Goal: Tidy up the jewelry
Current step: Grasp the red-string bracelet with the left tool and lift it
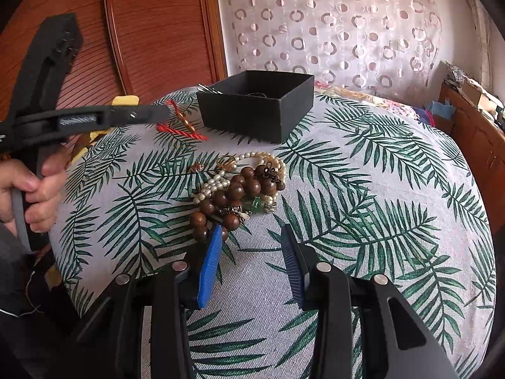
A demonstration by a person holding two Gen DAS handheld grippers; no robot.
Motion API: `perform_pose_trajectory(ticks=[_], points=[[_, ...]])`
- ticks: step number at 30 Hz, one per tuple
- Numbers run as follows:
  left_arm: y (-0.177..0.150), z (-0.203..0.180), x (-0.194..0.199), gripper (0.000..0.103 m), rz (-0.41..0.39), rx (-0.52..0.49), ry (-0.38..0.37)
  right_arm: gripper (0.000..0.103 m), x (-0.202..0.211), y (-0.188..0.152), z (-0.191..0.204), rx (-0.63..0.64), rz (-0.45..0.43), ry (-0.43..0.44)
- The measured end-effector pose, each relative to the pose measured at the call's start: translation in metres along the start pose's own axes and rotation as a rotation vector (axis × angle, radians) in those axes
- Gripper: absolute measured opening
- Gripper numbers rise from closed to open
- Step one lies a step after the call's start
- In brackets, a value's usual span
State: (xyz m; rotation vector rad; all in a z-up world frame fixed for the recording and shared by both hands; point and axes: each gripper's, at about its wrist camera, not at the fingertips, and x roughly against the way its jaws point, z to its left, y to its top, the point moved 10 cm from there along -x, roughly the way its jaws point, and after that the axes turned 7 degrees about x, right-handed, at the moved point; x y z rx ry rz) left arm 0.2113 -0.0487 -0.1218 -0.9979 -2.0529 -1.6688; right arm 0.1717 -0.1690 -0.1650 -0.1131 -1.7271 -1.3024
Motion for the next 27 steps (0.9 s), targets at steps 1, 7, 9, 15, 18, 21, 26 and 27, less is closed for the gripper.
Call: perform_pose_trajectory(ticks=[1,7,9,15,18,21,26,27], points=[[0.001,0.0,0.005,0.002,-0.011,-0.005,-0.001,0.041,0.0,0.001,0.001,-0.004,0.0,0.012],[-0.004,0.0,0.024,0.002,-0.042,0.004,-0.021,0.027,-0.003,0.012,0.01,-0.012,-0.006,0.05],[-0.006,0.002,0.025,0.002,-0.045,0.006,-0.022,0.025,-0.009,0.013,0.012,0.013,0.022,0.024],[-0.009,0.005,0.027,0.002,-0.051,0.022,-0.036,0.024,-0.016,0.009,0.018,0.017,0.074,0.006],[-0.011,0.006,0.029,0.002,-0.053,0.024,-0.039,0.024,-0.016,0.01,0.016,0.03,0.091,-0.032],[-0.012,0.005,0.03,0.002,-0.056,0.025,-0.04,0.024,-0.017,0.01,0.0,0.043,0.108,-0.1],[-0.011,0.006,0.033,0.002,-0.062,0.023,-0.035,0.024,-0.014,0.008,-0.022,0.018,0.126,-0.127],[-0.011,0.005,0.034,0.002,-0.063,0.025,-0.035,0.024,-0.014,0.007,-0.023,0.012,0.13,-0.115]])
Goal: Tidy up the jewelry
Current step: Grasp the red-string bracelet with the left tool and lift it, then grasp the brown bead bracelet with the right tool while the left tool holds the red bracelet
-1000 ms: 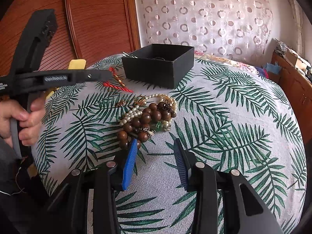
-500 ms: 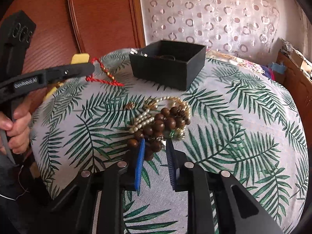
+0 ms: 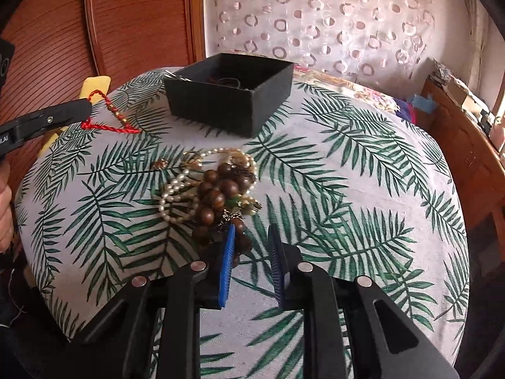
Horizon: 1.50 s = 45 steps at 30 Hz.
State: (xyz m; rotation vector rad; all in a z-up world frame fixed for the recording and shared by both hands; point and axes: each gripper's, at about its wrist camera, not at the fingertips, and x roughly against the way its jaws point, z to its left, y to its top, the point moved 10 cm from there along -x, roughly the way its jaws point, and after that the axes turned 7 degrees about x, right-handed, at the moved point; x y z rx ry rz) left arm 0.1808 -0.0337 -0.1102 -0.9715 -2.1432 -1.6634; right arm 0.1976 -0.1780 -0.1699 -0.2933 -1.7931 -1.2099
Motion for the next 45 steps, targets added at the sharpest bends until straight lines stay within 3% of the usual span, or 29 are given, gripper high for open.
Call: perform_pose_trajectory(ticks=[5,7,9,15,25,38,45], points=[[-0.001,-0.001,0.0,0.002,0.002,0.0,-0.003,0.024,-0.011,-0.001,0.01,-0.006,0.017,0.064],[-0.002,-0.002,0.0,0.002,0.004,-0.001,-0.004,0.023,-0.01,0.0,0.014,0.008,0.016,0.053],[-0.002,-0.003,0.0,0.002,0.004,-0.001,-0.004,0.015,-0.009,-0.002,0.018,0.019,0.017,0.065],[-0.002,-0.003,-0.001,0.002,0.001,0.002,-0.003,0.015,0.007,-0.004,0.015,0.044,-0.013,0.07],[-0.003,-0.004,-0.002,0.002,0.003,-0.001,-0.006,0.015,0.063,0.04,0.004,0.087,-0.17,0.05],[0.012,-0.015,-0.001,0.002,-0.019,-0.02,-0.022,0.015,0.081,0.078,-0.003,0.148,-0.235,0.01],[0.038,-0.013,-0.005,0.002,-0.037,-0.045,-0.015,0.015,0.082,0.123,-0.009,0.198,-0.274,-0.019]])
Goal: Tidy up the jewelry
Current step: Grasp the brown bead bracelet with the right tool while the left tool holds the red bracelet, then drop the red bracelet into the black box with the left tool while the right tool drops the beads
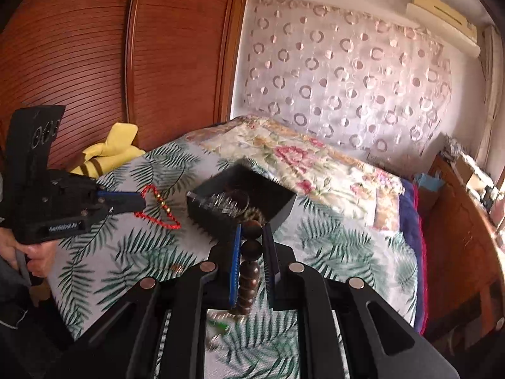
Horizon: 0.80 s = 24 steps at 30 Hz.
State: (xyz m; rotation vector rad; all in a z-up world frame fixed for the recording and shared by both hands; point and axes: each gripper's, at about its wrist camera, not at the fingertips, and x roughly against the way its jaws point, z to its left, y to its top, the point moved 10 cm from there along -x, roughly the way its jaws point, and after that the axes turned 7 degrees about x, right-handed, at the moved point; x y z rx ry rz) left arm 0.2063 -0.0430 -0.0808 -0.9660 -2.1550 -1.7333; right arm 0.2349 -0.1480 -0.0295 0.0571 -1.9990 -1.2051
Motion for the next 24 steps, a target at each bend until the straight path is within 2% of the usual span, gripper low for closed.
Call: perform_pose_trajectory(ticks=[7,11,18,24], points=[[0.024,-0.003,-0.01,0.002,-0.016,-0.031,0.012,0.015,-0.021,0.039,-0.017,0.005,-0.032,0.005],[0.034,-0.004,-0.015,0.002,-0.023,-0.043,0.019,0.015,-0.043,0.052,-0.022,-0.009,-0.021,0.027],[0.05,0.003,-0.036,0.002,-0.013,-0.052,0.037,0.015,-0.095,0.048,-0.02,-0.016,0.052,0.05],[0.054,0.011,-0.061,0.002,0.021,-0.06,0.062,0.016,-0.126,0.032,-0.019,-0.088,0.113,0.084]])
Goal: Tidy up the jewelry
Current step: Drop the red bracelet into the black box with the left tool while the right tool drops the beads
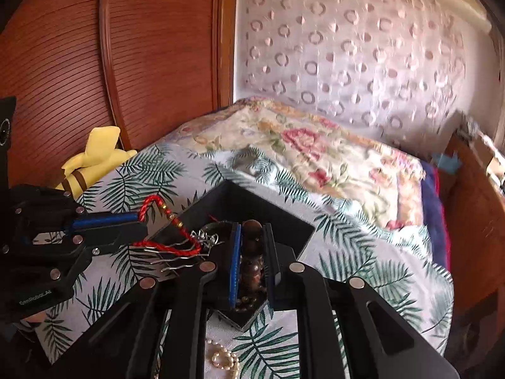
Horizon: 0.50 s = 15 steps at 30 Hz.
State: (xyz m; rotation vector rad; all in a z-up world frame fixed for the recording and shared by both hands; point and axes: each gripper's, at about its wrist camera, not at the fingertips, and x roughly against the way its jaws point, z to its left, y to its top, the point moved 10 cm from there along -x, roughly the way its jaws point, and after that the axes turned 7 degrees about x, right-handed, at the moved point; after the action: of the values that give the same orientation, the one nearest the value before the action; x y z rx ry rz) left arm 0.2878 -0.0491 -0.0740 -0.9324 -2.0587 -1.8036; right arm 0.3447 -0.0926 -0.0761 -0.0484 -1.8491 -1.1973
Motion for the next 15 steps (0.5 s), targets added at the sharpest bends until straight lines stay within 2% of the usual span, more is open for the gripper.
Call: perform_pose_trajectory(ticks=[2,3,6,15], points=[[0.0,0.003,-0.009,0.002,0.015,0.004,0.004,0.018,-0.005,-0.003,-0.003,-0.014,0.009,-0.011],[0.0,0.004,-0.012,0.002,0.021,0.006,0.007,0.027,-0.006,-0.003,-0.004,-0.025,0.009,-0.01],[0.002,0.009,-0.026,0.002,0.041,0.008,0.02,0.035,-0.002,-0.004,-0.008,-0.039,-0.009,-0.021],[0.008,0.017,-0.06,0.002,0.095,0.006,0.041,0.036,0.019,-0.027,-0.022,-0.061,-0.024,-0.029]])
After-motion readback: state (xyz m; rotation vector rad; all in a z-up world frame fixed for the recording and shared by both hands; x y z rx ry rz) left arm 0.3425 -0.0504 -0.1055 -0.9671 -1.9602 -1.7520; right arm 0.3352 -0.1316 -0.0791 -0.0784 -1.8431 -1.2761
